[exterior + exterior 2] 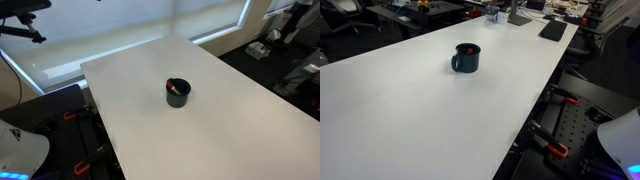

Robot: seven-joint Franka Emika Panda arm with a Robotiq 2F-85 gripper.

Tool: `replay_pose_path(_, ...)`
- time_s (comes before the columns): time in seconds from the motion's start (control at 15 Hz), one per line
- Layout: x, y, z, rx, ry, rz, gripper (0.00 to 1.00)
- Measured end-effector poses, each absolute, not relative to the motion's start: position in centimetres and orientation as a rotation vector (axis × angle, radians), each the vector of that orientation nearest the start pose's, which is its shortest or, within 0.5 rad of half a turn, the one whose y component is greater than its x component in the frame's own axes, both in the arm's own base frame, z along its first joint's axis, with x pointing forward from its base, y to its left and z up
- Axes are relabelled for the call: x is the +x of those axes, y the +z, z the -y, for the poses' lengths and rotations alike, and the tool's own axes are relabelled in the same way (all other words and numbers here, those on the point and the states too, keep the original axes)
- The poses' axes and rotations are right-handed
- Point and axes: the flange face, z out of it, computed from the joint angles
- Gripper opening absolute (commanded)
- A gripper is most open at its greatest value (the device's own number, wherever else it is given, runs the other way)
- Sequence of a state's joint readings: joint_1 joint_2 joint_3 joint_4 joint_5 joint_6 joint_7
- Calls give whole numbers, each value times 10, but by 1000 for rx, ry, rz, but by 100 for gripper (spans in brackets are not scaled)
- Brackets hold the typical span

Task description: Remove the marker from the cup

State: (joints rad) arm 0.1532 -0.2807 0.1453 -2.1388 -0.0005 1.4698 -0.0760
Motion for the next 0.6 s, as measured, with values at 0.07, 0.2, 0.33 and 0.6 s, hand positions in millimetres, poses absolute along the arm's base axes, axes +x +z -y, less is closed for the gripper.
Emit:
replay_pose_path(0.07, 407, 494, -126, -3112, 619, 553, 100)
replay_pose_path(0.2, 417, 487, -114, -3103, 642, 504, 100)
replay_pose_path(0.33, 434, 477, -94, -3086, 673, 431, 100)
replay_pose_path(0.6, 473, 458, -58, -3045, 722, 296, 100)
